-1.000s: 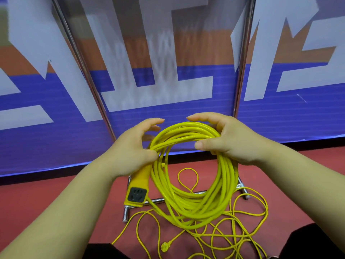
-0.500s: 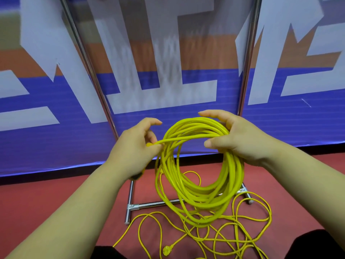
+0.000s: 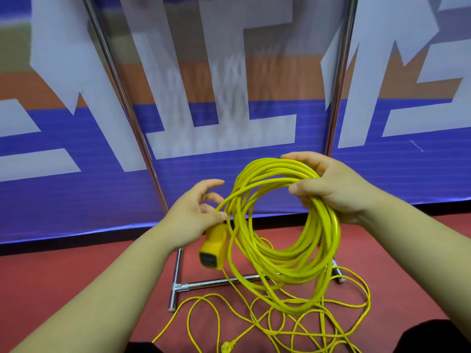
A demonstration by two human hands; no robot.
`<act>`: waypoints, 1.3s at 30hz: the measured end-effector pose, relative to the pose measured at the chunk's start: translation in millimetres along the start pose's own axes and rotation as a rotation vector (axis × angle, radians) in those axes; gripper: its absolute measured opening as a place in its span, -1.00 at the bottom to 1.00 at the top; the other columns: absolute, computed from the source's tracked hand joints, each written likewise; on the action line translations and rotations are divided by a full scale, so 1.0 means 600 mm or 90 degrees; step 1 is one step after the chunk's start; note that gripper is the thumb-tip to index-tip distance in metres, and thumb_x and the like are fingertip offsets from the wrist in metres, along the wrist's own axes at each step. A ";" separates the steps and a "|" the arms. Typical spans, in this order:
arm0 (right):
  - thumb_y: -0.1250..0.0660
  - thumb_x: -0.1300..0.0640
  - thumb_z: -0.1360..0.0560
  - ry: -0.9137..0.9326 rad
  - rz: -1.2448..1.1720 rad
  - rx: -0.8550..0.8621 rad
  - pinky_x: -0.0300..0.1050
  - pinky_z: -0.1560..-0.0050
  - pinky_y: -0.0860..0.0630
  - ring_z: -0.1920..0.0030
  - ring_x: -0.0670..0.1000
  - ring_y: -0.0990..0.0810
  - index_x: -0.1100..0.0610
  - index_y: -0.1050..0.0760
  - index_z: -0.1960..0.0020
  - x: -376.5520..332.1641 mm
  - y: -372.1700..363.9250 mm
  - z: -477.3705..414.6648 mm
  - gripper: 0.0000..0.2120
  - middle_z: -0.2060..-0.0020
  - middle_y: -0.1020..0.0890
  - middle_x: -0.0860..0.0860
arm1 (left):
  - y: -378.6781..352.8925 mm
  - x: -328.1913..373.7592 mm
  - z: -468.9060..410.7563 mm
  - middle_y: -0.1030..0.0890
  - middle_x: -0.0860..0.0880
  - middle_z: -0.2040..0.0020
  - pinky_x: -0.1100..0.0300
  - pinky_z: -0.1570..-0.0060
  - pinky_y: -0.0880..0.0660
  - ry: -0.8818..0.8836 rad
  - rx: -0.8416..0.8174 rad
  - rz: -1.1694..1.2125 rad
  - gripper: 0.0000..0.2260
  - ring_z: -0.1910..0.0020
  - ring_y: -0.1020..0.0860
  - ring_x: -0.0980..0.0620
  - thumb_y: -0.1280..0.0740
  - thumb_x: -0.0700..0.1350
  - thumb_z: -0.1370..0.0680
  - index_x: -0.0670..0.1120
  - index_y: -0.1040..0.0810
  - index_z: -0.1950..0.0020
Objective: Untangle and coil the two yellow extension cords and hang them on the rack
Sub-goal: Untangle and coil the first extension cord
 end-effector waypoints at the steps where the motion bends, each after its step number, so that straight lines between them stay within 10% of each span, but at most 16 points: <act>1: -0.43 0.46 -0.40 0.001 -0.005 -0.003 -0.10 0.34 -0.48 0.39 0.08 -0.48 -0.02 -0.62 -0.18 -0.001 -0.001 0.000 -0.51 0.30 -0.57 0.10 | -0.002 0.003 0.001 -0.53 -0.10 -0.22 0.07 0.04 -0.57 0.000 0.011 0.037 -0.38 0.08 -0.64 0.06 -0.54 -0.19 -0.39 0.19 -0.41 -0.35; 8: -0.42 0.46 -0.42 0.014 0.006 -0.058 -0.11 0.38 -0.46 0.40 0.03 -0.48 0.02 -0.58 -0.24 -0.007 -0.040 0.000 -0.50 0.31 -0.58 0.05 | -0.064 0.030 -0.011 -0.23 0.15 -0.56 0.10 -0.35 -0.42 -0.032 0.000 -0.122 0.33 -0.49 -0.32 0.15 -0.68 0.17 -0.13 0.39 0.27 -0.55; 13: -0.36 0.49 -0.44 0.026 -0.046 -0.066 -0.10 0.37 -0.45 0.42 0.04 -0.45 0.03 -0.57 -0.25 -0.011 -0.045 0.006 -0.50 0.35 -0.54 0.05 | -0.041 0.044 -0.041 -0.58 0.07 -0.07 0.02 0.03 -0.61 -0.055 0.064 -0.137 0.09 0.09 -0.65 0.08 -0.63 -0.10 -0.31 0.21 0.01 -0.62; 19: -0.42 0.39 -0.36 0.020 -0.050 -0.123 -0.11 0.38 -0.48 0.41 0.03 -0.47 0.04 -0.53 -0.26 -0.011 -0.056 0.005 -0.47 0.30 -0.52 0.10 | -0.038 0.046 -0.046 -0.36 0.04 -0.48 0.34 0.15 -0.56 -0.045 -0.007 -0.151 -0.01 -0.27 -0.54 0.07 -0.49 -0.26 -0.38 0.21 -0.01 -0.63; 24: -0.43 0.45 -0.41 0.017 0.001 -0.132 -0.08 0.33 -0.50 0.35 0.06 -0.50 0.00 -0.54 -0.25 -0.005 -0.044 0.004 -0.48 0.24 -0.55 0.13 | -0.033 0.041 -0.039 -0.69 -0.14 0.05 -0.23 0.04 -0.62 -0.024 -0.035 -0.069 -0.07 0.07 -0.67 -0.25 -0.50 -0.26 -0.32 0.26 -0.16 -0.55; 30: -0.43 0.38 -0.47 0.034 0.097 -0.089 -0.02 0.25 -0.54 0.28 0.11 -0.56 -0.09 -0.49 -0.28 -0.008 -0.010 -0.001 -0.48 0.22 -0.59 0.14 | -0.016 0.114 -0.007 -0.58 -0.07 0.26 0.12 0.20 -0.54 -0.144 -0.026 -0.088 -0.07 0.31 -0.55 0.02 -0.44 -0.36 -0.47 0.35 -0.08 -0.58; 35: -0.50 0.33 -0.43 0.081 0.296 -0.095 0.09 0.11 -0.62 0.19 0.19 -0.65 -0.17 -0.34 -0.38 -0.036 -0.020 -0.002 -0.31 0.09 -0.66 0.14 | -0.021 0.120 0.004 -0.62 -0.13 0.20 -0.03 0.15 -0.58 -0.120 -0.058 -0.115 -0.09 0.29 -0.60 -0.08 -0.37 -0.33 -0.52 0.32 0.04 -0.59; 39: -0.63 0.06 -0.32 0.153 0.527 -0.046 -0.28 0.08 -0.50 0.15 -0.12 -0.59 -0.30 -0.27 -0.36 -0.047 -0.043 0.002 -0.22 -0.05 -0.53 -0.17 | -0.028 0.122 0.004 -0.58 -0.10 0.23 0.12 0.31 -0.51 -0.114 -0.069 -0.117 -0.11 0.35 -0.55 0.00 -0.38 -0.35 -0.50 0.27 -0.01 -0.59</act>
Point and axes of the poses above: each hand's wrist, its own z-axis away from the middle knuckle, its own y-axis out of the back of the hand, x = y × z, the point moved 8 cm from there along -z, towards the middle knuckle
